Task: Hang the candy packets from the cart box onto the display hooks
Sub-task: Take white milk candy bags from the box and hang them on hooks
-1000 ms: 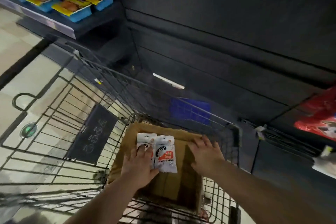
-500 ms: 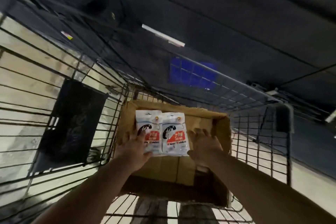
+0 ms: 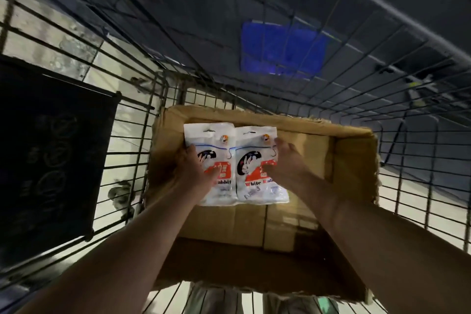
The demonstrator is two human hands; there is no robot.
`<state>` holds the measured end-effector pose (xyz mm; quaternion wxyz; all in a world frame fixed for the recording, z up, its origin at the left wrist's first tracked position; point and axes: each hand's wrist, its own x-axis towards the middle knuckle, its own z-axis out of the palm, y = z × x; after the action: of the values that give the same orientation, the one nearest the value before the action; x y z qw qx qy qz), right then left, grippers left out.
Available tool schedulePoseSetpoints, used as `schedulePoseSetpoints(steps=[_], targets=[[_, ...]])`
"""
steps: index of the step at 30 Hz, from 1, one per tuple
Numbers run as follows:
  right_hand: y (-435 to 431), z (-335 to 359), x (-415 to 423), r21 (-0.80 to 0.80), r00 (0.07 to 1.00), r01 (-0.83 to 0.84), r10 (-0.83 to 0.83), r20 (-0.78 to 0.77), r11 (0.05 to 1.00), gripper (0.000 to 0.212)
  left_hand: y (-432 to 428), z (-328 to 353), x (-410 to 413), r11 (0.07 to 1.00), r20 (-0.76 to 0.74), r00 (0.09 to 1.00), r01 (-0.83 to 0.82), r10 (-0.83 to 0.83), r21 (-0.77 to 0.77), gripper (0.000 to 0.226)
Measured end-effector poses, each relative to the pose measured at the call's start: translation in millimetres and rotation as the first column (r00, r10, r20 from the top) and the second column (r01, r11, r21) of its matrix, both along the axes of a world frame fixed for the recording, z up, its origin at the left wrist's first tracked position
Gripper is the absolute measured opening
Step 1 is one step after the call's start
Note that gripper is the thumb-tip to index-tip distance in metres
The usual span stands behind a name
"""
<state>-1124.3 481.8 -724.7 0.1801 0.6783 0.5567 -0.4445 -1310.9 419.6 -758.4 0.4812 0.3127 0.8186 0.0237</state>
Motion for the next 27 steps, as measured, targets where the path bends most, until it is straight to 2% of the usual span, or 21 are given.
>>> schedulePoseSetpoints(steps=[4,7,12,18,23,27], targets=[[5,-22,-2,0.079,0.981,0.195,-0.193,-0.028,0.978,0.063,7,-9,5,0.948,0.088,0.944,-0.318,0.317,0.002,0.073],[7,-33,-2,0.084,0.942,0.332,-0.325,-0.088,0.939,0.056,9,-11,8,0.889,0.097,0.887,-0.456,0.451,0.033,0.063],[6,-36,-2,0.020,0.835,0.530,-0.517,-0.188,0.848,0.029,9,-10,7,0.880,0.017,0.880,-0.475,0.475,0.019,0.056],[-11,-18,7,-0.140,0.622,0.713,-0.713,-0.324,0.687,0.007,1,-2,3,0.874,0.095,0.869,-0.485,0.486,-0.041,0.039],[-31,-2,16,-0.083,0.608,0.745,-0.724,-0.324,0.662,0.016,-8,19,6,0.903,0.167,0.890,-0.430,0.425,-0.006,0.031],[-47,28,28,-0.077,0.592,0.768,-0.750,-0.296,0.636,0.016,-14,48,11,0.907,0.187,0.892,-0.421,0.412,0.009,0.031]])
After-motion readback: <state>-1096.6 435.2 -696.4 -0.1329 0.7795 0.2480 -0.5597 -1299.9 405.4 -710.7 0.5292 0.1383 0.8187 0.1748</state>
